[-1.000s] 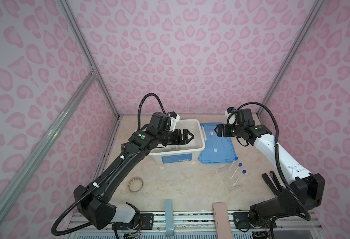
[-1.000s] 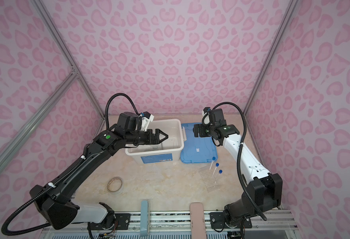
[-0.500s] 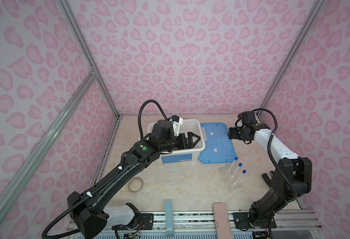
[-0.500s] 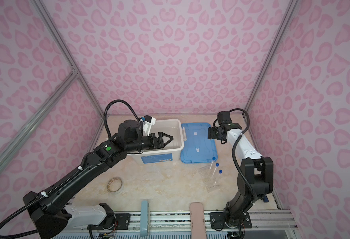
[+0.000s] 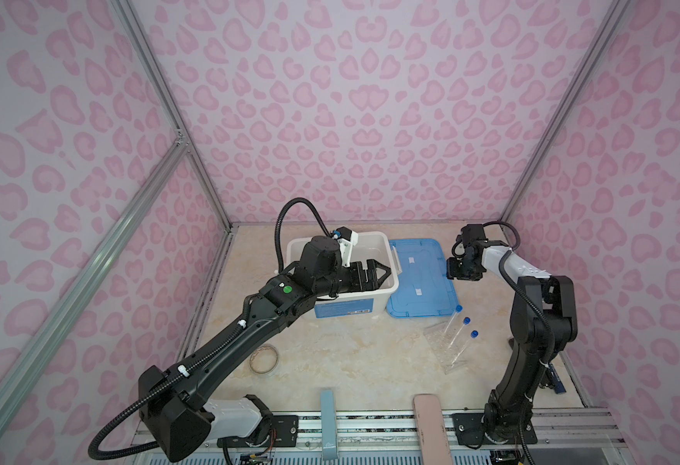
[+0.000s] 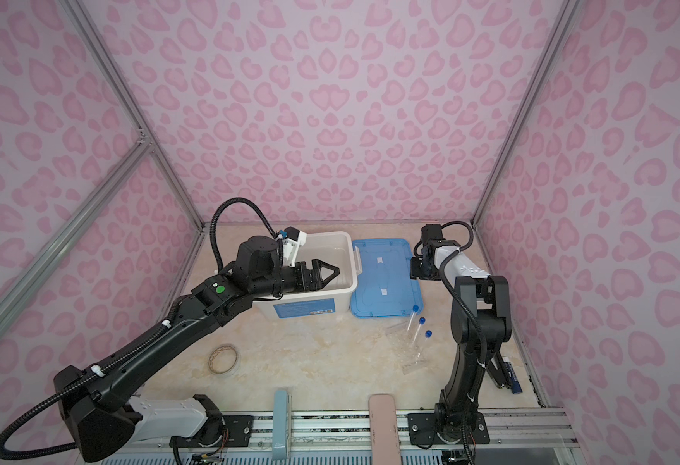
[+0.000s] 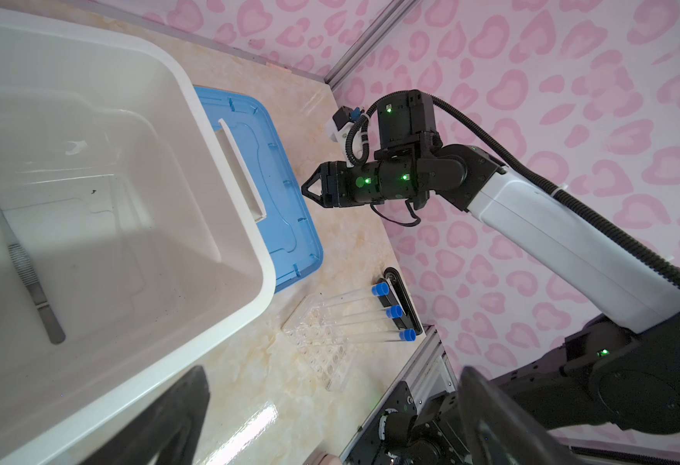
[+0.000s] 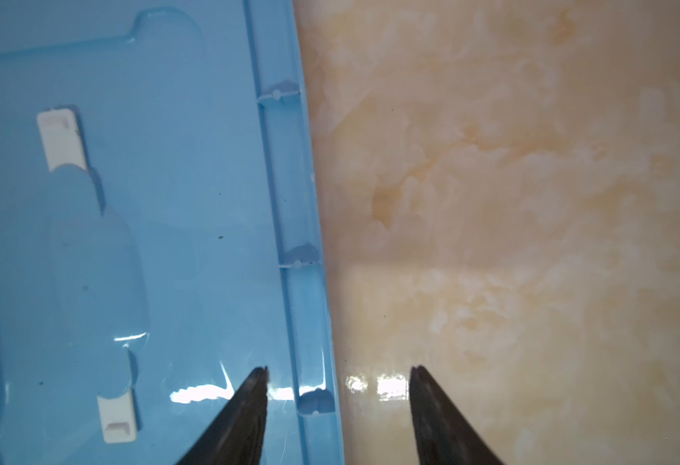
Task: Organize the chemistry lab equipment
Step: 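Raise the open left gripper from the box while the right arm reaches the lid, then close the right gripper on the edge of the blue lid farthest from the box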
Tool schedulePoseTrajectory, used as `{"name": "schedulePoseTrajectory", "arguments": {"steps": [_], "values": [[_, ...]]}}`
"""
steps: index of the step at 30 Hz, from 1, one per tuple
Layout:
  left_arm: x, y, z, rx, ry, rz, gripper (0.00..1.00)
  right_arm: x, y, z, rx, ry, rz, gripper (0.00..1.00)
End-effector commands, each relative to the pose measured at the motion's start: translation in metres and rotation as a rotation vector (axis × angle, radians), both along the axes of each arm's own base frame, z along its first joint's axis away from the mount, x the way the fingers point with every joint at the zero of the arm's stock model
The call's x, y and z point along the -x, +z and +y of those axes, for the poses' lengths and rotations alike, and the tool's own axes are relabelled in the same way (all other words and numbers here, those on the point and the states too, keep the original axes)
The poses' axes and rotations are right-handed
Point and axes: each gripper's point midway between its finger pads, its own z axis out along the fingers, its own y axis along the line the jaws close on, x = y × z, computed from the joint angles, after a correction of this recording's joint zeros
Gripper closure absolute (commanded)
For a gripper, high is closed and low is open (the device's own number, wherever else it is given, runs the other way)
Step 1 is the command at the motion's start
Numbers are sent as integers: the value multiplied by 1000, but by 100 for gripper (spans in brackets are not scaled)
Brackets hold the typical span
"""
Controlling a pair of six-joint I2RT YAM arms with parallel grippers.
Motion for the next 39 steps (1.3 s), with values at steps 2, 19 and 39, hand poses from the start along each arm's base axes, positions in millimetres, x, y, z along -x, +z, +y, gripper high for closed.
{"name": "schedulePoseTrajectory", "arguments": {"steps": [2, 19, 39], "values": [[-9, 5, 0, 17, 31, -41, 3, -4, -12, 0, 1, 25, 28, 51], [-11, -11, -9, 22, 9, -12, 2, -15, -32, 3, -33, 32, 58, 72], [-13, -19, -5, -9, 26, -15, 2, -2, -27, -4, -38, -15, 35, 100]]}}
